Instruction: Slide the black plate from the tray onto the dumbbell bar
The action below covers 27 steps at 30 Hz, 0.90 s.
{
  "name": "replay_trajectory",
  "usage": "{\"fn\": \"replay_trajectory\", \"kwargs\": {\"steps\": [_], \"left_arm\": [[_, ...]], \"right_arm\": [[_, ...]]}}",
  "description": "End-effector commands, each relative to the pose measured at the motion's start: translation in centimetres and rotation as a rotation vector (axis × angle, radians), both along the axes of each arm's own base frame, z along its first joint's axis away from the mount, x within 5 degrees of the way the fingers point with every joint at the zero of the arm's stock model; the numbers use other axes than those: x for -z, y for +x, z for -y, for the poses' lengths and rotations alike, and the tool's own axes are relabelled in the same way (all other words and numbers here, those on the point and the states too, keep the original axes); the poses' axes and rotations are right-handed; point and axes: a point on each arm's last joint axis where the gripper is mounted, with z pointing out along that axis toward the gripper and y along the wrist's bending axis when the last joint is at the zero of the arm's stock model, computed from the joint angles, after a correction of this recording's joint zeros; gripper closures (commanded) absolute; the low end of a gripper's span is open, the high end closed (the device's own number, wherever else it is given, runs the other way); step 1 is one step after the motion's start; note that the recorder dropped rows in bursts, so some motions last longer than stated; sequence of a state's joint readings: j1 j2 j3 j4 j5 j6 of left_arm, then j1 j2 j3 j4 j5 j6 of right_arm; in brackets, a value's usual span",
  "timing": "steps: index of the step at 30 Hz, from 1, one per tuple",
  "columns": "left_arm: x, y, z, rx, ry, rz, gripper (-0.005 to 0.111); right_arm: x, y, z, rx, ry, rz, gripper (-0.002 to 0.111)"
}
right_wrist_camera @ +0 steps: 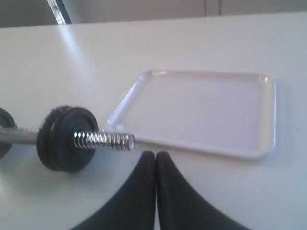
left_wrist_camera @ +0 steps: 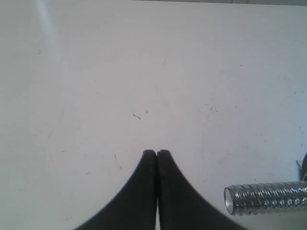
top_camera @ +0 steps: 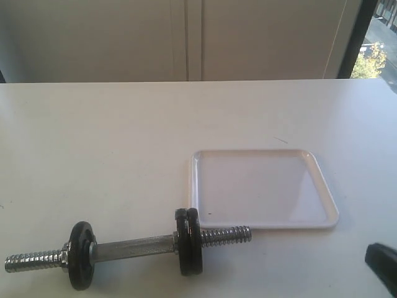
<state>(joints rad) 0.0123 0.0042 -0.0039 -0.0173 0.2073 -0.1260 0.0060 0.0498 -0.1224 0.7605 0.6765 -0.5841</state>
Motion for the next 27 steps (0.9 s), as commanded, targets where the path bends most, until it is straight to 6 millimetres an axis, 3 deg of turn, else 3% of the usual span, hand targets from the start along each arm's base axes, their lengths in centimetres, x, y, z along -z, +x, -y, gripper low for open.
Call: {"fn": "replay_trajectory", "kwargs": {"steps": [1,7,14,17,20,22,27], "left_arm": [[0.1,0.0,0.0,-0.002,-0.005,0.004,0.107],[0.1,0.0,0.0,0.006,-0.005,0.005,0.107],[0.1,0.0,0.0,0.006,-0.005,0.005,0.107],[0.1,0.0,0.0,0.006,-0.005,0.005,0.107],[0.1,0.0,0.0,0.006,-0.005,0.005,0.107],[0.1,0.0,0.0,0.006,-0.005,0.005,0.107],[0.1,0.0,0.0,0.006,-0.005,0.005,0.107]], "right_arm": [[2.9,0.4,0.3,0.066,0.069,0.001,0.108],[0.7,1.3,1.8,0.203,0.140,0.242,0.108],[0.6,1.3,1.9,0.213,0.142,0.254,0.108],[0.8,1.3,2.1,0.202,0.027,0.279,0.108],[1.1,1.4,2.7,0.179,-0.367,0.370,0.108],[1.2,1.5,3.0,0.167,-0.532,0.406,0.108],[1.2,1.5,3.2,0.156,-0.670,0.434,0.108]]}}
